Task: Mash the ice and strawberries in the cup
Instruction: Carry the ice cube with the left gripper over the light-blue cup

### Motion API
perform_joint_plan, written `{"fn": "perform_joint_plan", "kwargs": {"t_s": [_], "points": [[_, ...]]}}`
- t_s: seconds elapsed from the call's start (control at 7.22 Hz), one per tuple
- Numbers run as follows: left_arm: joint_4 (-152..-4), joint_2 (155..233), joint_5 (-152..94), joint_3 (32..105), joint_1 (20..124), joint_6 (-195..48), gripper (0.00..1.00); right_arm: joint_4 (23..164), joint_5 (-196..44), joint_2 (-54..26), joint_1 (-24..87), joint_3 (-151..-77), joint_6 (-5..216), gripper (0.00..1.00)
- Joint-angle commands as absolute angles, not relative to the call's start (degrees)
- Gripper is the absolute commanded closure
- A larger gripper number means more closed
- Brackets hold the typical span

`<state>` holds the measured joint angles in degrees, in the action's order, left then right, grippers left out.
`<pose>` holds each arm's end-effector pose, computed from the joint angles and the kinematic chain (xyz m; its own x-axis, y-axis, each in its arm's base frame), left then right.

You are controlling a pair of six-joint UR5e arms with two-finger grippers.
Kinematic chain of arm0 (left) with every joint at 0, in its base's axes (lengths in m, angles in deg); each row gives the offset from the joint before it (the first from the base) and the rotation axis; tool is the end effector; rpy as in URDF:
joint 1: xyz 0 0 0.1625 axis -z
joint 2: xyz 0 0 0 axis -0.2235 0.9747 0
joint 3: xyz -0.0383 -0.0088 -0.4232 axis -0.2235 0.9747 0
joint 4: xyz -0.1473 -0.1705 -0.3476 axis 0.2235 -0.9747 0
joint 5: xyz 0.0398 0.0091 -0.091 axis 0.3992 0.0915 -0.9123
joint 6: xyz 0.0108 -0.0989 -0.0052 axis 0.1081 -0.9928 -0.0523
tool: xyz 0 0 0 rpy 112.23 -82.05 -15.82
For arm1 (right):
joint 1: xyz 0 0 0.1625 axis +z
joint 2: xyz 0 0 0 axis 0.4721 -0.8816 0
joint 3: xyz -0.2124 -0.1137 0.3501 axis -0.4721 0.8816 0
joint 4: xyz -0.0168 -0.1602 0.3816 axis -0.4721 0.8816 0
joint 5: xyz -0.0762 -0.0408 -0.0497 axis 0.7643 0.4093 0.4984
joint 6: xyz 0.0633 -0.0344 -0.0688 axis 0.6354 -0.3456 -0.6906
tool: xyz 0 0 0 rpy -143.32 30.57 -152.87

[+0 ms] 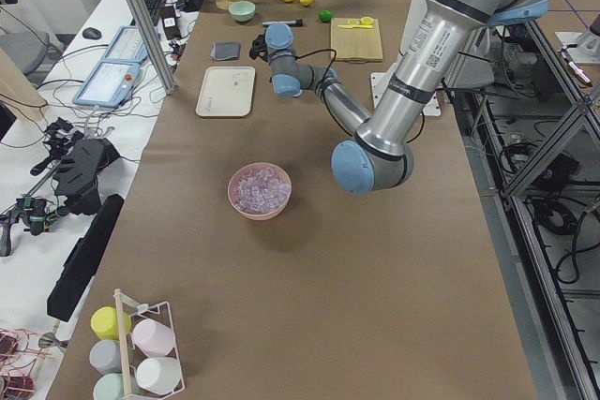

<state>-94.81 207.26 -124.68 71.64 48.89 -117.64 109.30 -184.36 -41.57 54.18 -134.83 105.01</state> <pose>0.4740 -0.4522 0.2054 0.2065 0.4153 -0.8859 0.0584 0.8986 0.4348 0.0082 -0.4435 0.5208 0.7280 0.0205 0.6853 -0.0761 0.9958 0.0511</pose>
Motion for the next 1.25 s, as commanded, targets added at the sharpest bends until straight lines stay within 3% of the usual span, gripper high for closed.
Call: {"fn": "perform_joint_plan", "kwargs": {"t_s": [0.0,0.55,0.83,0.97,1.11], "points": [[-96.5,207.83,-117.75,71.31,44.22,-118.31,1.0,109.29,-184.28,-41.56,54.18,-134.84,104.96,0.0],[-105.72,207.82,-115.01,64.47,42.71,-118.48,1.0,109.29,-184.28,-41.82,54.18,-135.63,104.87,0.0],[-106.35,207.74,-114.57,64.55,42.01,-119.96,1.0,109.29,-184.28,-42.0,54.18,-135.8,104.96,0.0],[-106.44,207.91,-113.35,64.55,41.83,-120.24,0.17,109.29,-184.37,-42.52,54.27,-135.81,104.87,0.0],[-106.44,208.0,-113.17,64.63,41.83,-120.07,0.04,109.29,-184.37,-42.61,54.27,-136.07,104.96,0.0]]}}
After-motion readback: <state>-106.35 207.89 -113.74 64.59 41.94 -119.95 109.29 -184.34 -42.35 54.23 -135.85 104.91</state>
